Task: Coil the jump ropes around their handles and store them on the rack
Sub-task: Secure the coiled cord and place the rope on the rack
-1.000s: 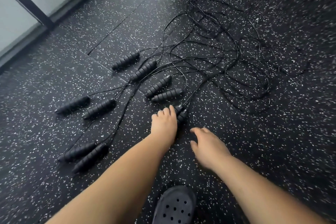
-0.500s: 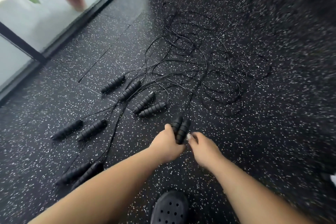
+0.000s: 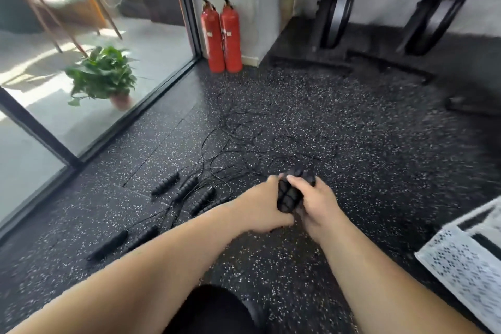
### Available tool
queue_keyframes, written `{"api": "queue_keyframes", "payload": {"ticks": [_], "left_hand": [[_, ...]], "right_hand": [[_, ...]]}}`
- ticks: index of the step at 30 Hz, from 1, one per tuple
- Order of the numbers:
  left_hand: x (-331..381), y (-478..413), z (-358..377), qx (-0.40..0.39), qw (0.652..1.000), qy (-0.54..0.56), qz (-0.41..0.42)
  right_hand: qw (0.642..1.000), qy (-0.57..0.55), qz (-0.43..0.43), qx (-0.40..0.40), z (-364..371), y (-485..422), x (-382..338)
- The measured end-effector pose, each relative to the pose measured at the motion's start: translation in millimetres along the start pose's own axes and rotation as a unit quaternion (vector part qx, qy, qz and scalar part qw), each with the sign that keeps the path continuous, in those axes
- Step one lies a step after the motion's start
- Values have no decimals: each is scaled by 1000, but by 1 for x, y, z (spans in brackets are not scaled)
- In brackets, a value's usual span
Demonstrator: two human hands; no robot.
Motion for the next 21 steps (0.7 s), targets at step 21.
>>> {"api": "queue_keyframes", "payload": {"ticks": [21], "left_hand": [[106, 32, 23, 188, 981, -47, 16]], "right_hand": [[993, 54, -102, -10, -87, 72, -76]]}}
Point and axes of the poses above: each hand's wrist, its own y-axis away from the middle knuckle, its own z-axis out of the palm, x = y × z, the point moved 10 cm from there along -y, towards the middle knuckle, and after that the axes turned 2 degrees about -y, right-handed, at the moved point
